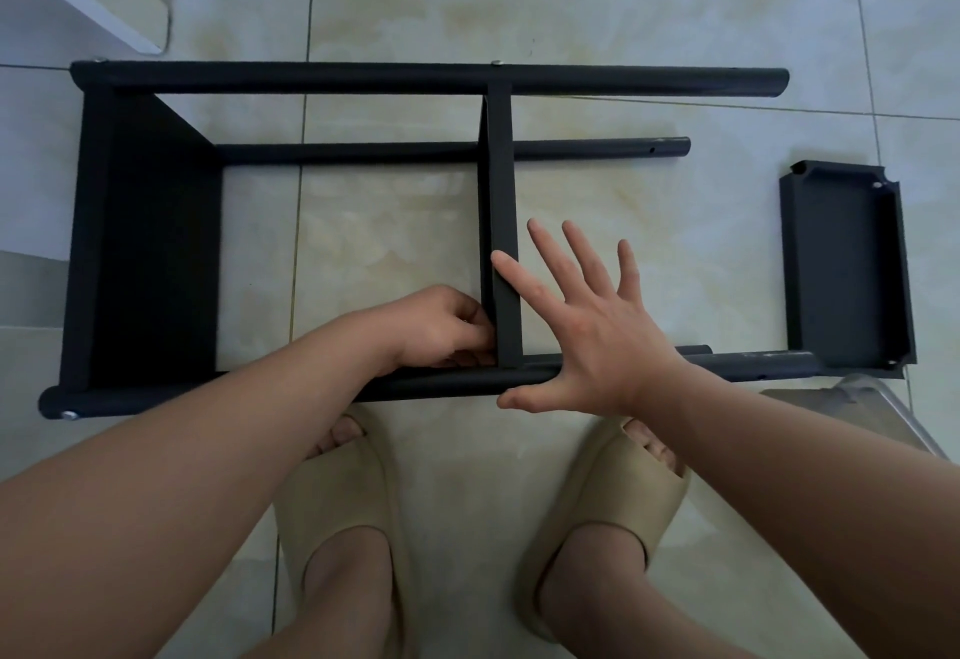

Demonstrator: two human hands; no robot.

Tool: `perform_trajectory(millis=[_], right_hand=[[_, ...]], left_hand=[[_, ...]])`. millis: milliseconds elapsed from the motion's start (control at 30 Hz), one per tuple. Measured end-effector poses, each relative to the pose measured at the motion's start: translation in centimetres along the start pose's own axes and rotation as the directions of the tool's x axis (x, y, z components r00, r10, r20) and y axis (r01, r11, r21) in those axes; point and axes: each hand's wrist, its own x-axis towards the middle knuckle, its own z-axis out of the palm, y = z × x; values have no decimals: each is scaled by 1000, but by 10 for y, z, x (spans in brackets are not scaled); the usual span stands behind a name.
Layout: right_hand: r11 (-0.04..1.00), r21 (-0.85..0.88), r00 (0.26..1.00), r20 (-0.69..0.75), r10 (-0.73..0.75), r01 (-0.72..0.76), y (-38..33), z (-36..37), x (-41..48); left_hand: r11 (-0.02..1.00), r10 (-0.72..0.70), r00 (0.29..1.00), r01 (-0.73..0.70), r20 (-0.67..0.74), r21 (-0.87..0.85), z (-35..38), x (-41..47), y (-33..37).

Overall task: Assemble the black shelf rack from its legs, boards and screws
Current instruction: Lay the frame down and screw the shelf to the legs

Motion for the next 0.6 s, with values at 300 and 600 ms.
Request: perform_trajectory(millis=[300,600], right_hand=[[1000,-5,1000,-5,-8,8,0,1,0],[1000,-1,1000,-15,-8,8,0,2,1]], left_hand=[[992,-51,998,47,-27,-116,5,7,4],[972,-25,1000,23,-6,-235,6,6,-1]])
